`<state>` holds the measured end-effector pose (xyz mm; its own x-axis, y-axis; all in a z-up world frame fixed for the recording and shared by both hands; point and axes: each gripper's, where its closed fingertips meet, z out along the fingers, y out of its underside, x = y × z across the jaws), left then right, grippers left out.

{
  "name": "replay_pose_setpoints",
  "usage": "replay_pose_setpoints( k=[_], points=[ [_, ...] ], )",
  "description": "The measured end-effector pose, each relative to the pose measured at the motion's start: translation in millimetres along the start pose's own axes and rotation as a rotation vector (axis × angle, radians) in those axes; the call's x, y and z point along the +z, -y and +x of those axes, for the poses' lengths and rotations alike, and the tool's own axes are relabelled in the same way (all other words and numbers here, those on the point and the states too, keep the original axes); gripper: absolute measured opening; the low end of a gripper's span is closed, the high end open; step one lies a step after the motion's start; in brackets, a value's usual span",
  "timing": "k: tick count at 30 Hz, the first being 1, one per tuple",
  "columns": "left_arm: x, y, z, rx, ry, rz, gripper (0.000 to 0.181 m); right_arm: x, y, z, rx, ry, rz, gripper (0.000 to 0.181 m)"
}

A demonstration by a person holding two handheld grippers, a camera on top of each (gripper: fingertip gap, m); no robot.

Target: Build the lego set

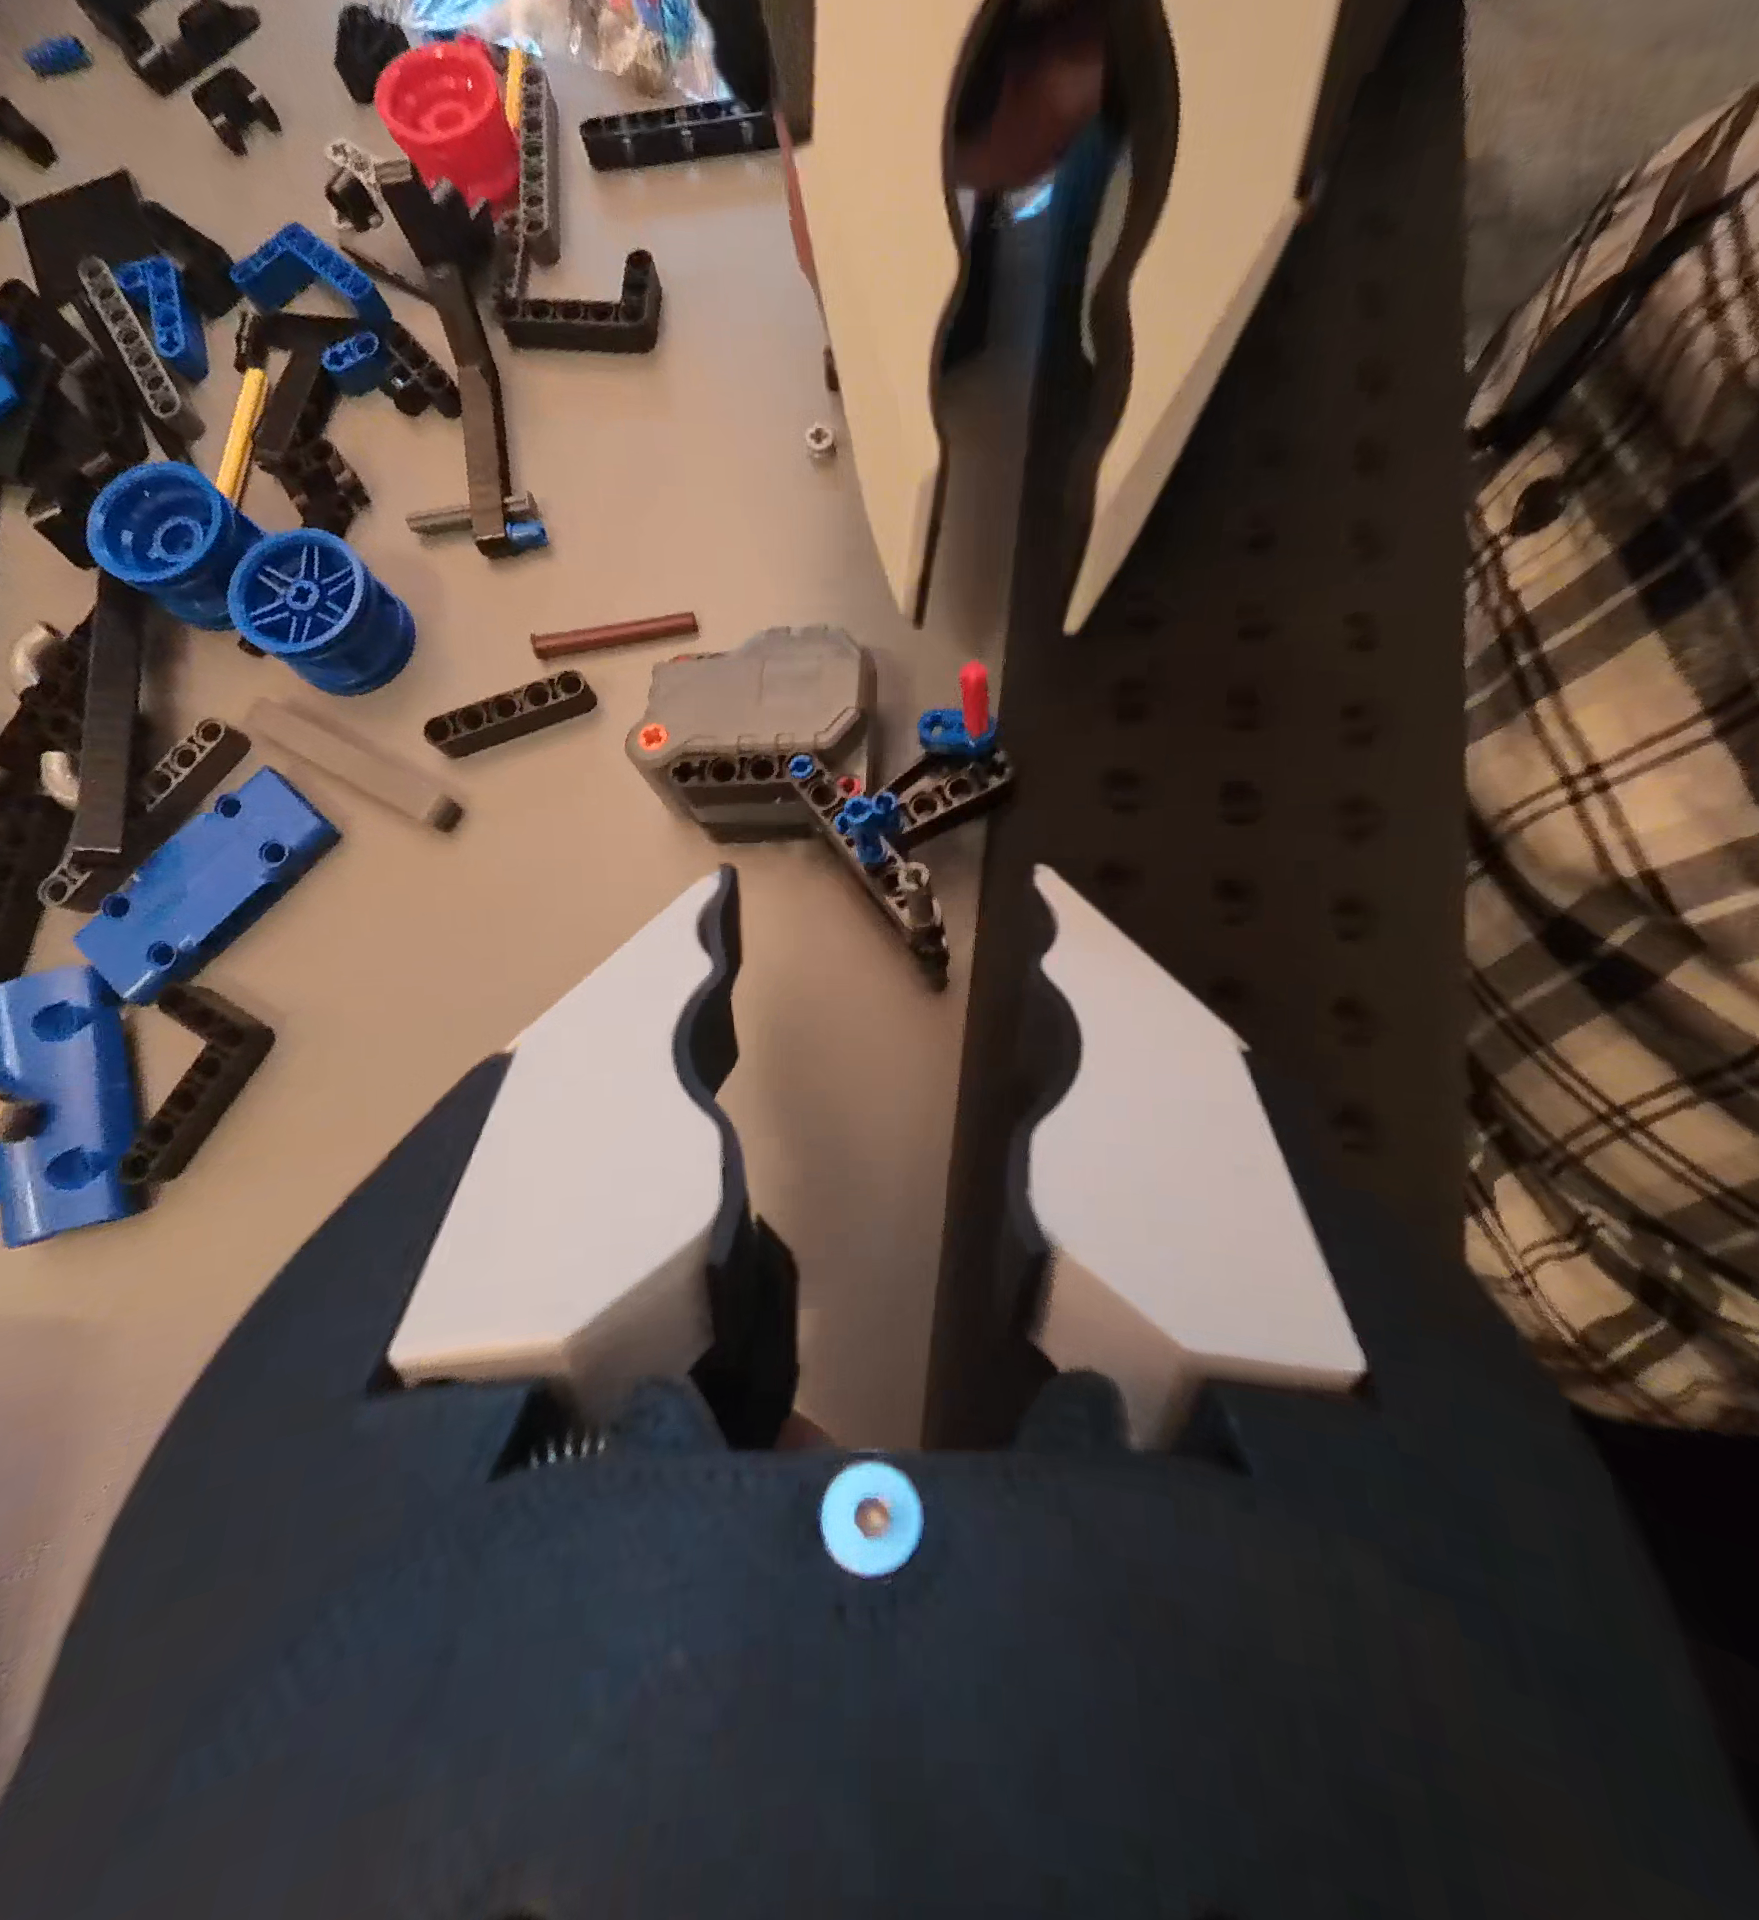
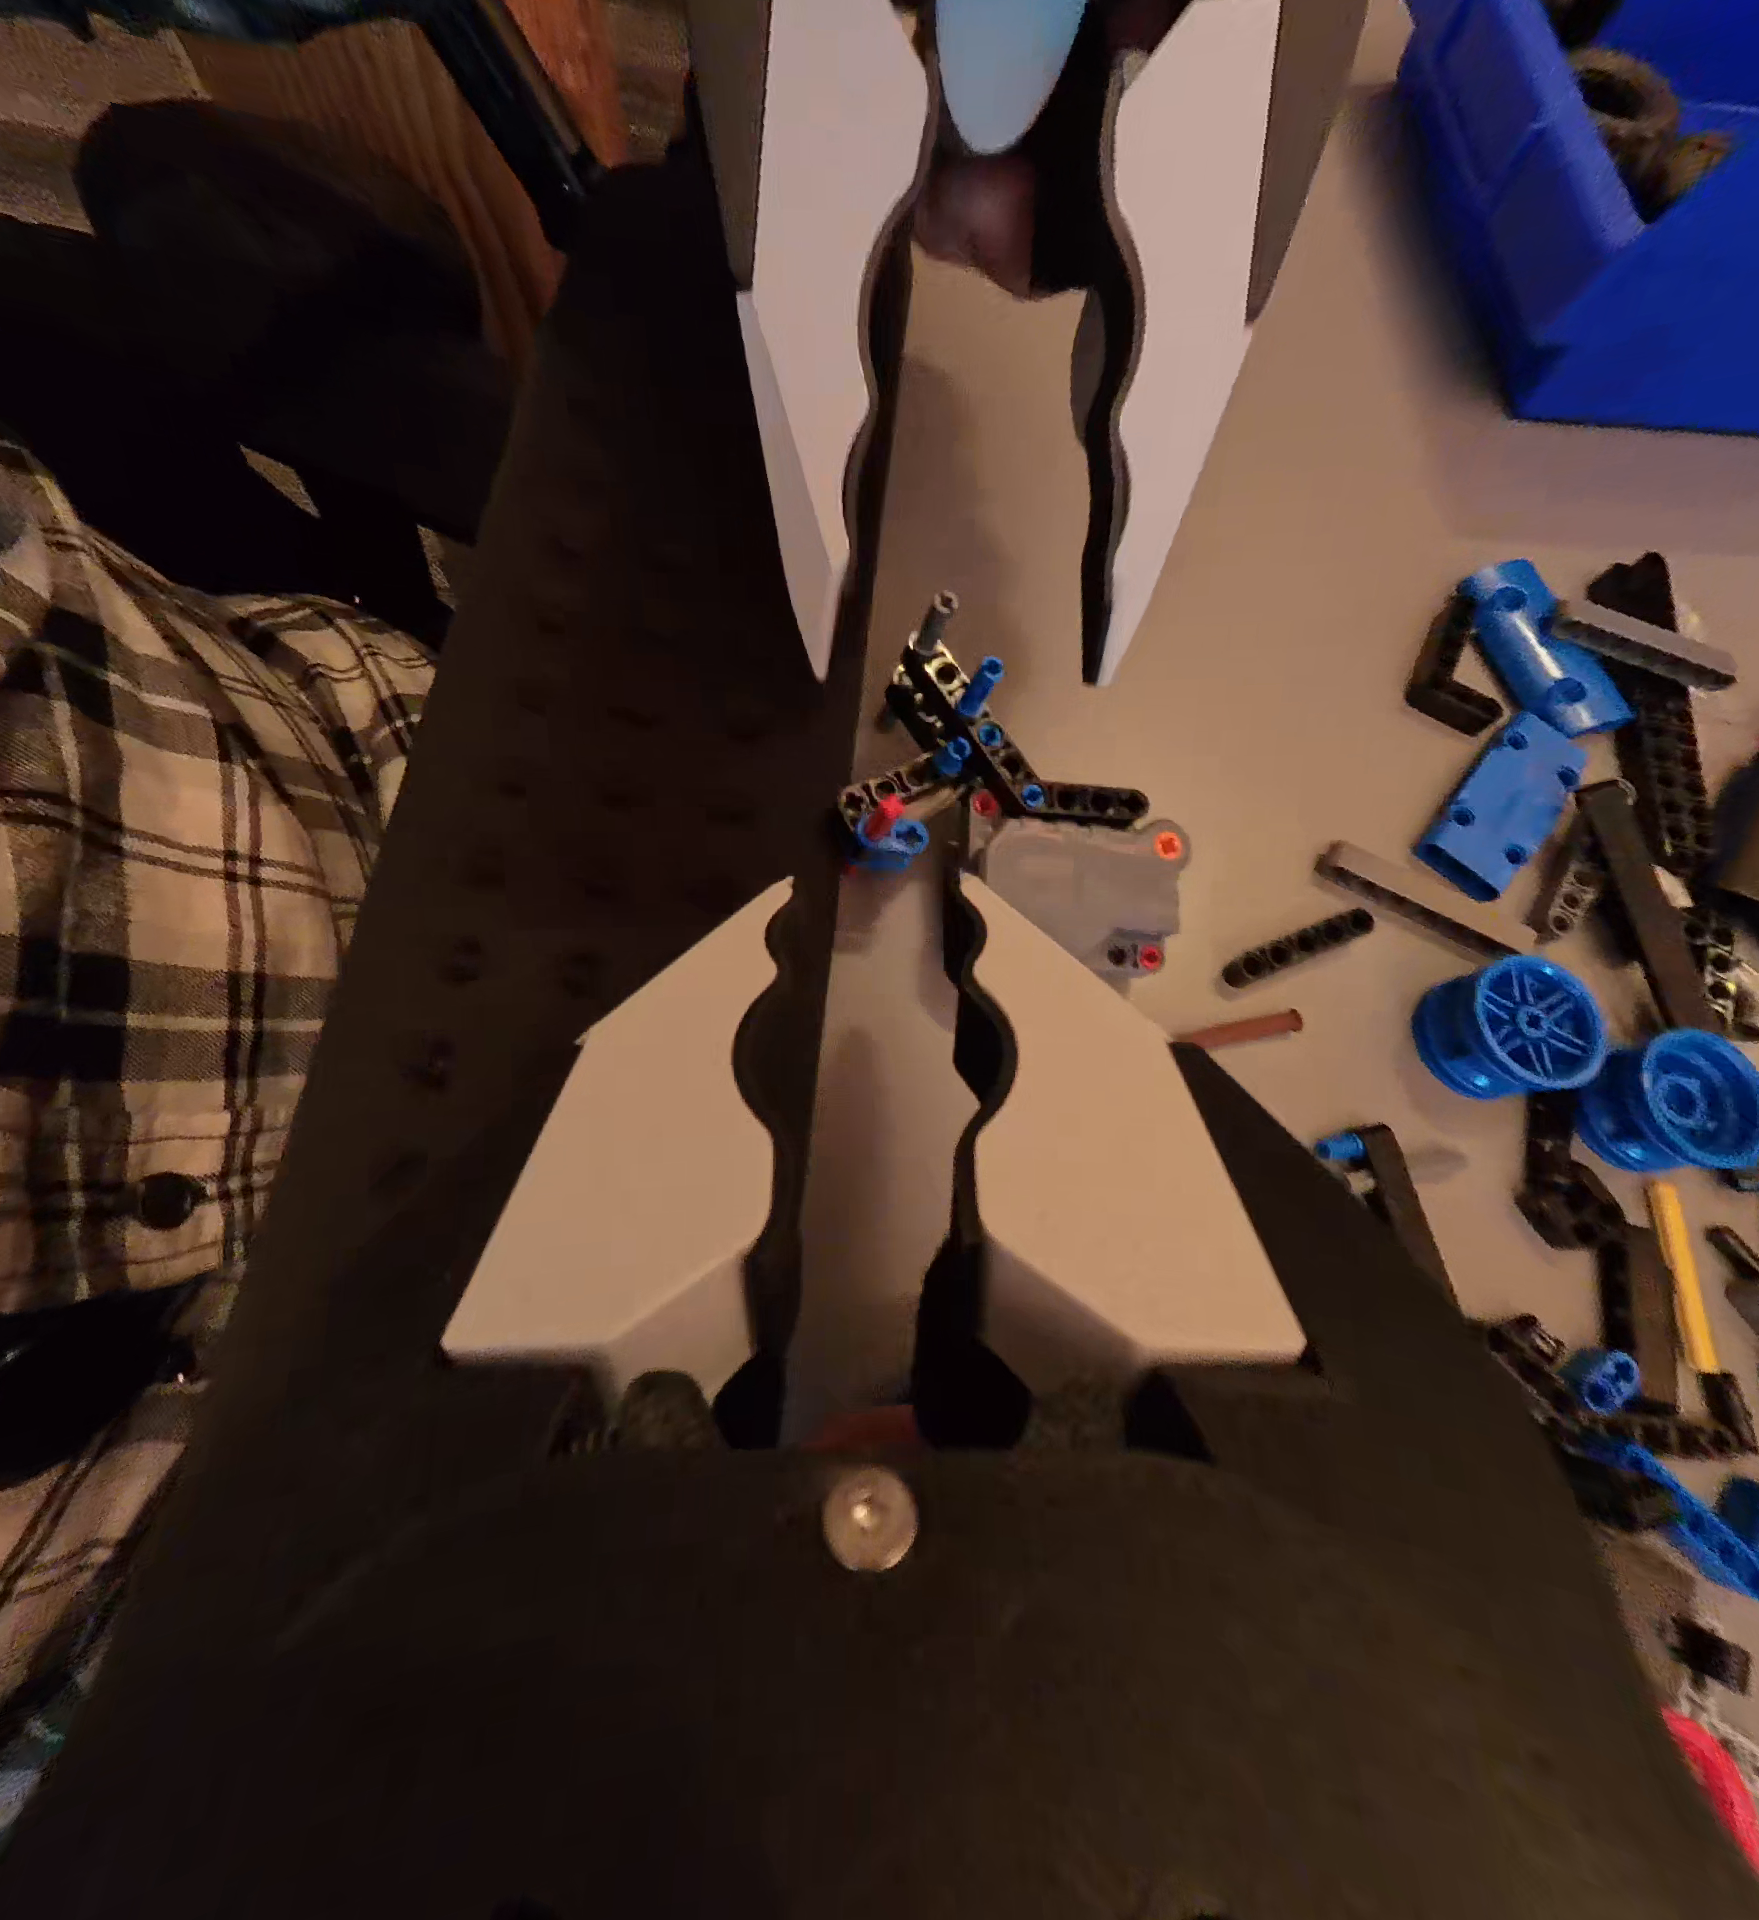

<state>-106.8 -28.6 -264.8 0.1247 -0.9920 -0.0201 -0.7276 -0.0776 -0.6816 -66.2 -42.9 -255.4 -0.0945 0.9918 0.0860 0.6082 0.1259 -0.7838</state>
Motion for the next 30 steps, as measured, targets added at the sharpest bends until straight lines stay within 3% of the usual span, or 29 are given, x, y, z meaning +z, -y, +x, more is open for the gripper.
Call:
replay_pose_setpoints(
  k=[4, 8, 12, 17, 20, 30],
  points=[
    [14.5, -5.8, 0.3, -0.025, 0.021, -0.017, 0.016, 9.0, 0.4, 10.5, 0.078, -0.031, -0.001, 0.022],
    [16.3, -4.3, -11.0, -0.032, 0.069, 0.003, 0.006, 16.7, 0.7, 9.3, 0.08, 0.002, 0.003, 0.021],
    [14.0, 2.9, -19.3, -0.05, 0.074, 0.037, 0.005, 17.4, 3.4, 16.7, 0.036, -0.017, -0.014, 0.01],
    [14.1, 5.9, -26.5, -0.069, 0.11, 0.04, 0.005, 17.5, 2.8, 19.9, -0.009, -0.03, -0.033, 0.01],
    [12.2, 10.2, -28.6, -0.082, 0.115, 0.063, 0.005, 16.5, 5.6, 16.5, -0.032, -0.021, -0.017, 0.02],
    [3.2, 22.0, -38.8, -0.067, 0.158, 0.074, 0.005, 12.6, 5.9, 29.4, -0.19, -0.132, -0.079, 0.008]
  ],
)
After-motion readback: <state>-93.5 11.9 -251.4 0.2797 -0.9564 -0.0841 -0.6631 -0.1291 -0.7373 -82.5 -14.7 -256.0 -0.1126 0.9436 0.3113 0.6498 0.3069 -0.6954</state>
